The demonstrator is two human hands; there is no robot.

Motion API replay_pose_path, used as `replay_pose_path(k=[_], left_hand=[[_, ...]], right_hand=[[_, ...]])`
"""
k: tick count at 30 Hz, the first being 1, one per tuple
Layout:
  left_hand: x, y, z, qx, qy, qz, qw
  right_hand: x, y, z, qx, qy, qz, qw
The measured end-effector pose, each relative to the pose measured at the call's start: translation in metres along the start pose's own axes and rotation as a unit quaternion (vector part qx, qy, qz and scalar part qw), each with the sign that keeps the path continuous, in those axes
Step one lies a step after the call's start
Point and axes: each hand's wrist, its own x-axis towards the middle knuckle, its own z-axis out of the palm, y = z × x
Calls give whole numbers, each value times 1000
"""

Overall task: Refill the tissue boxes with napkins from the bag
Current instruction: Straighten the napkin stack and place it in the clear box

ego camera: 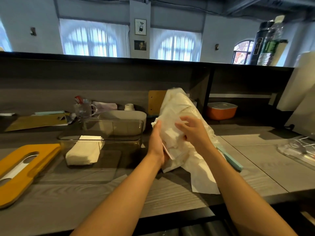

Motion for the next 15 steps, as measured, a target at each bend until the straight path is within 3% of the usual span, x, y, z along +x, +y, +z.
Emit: replay_pose_path(k=[3, 7, 9, 15], left_hand=[[0, -1, 4, 39, 26, 6, 999], [4, -1, 4, 82, 86, 29, 992], [4, 1, 3, 77, 105, 40, 991], [3, 6, 0, 68, 87, 37, 993]], right_hand=[[-2, 9, 8, -77, -33, -15, 996], [0, 10, 8, -151, 23, -37, 988], [0, 10, 8, -166, 8, -48, 985], [0, 12, 6, -56, -115, -16, 992]])
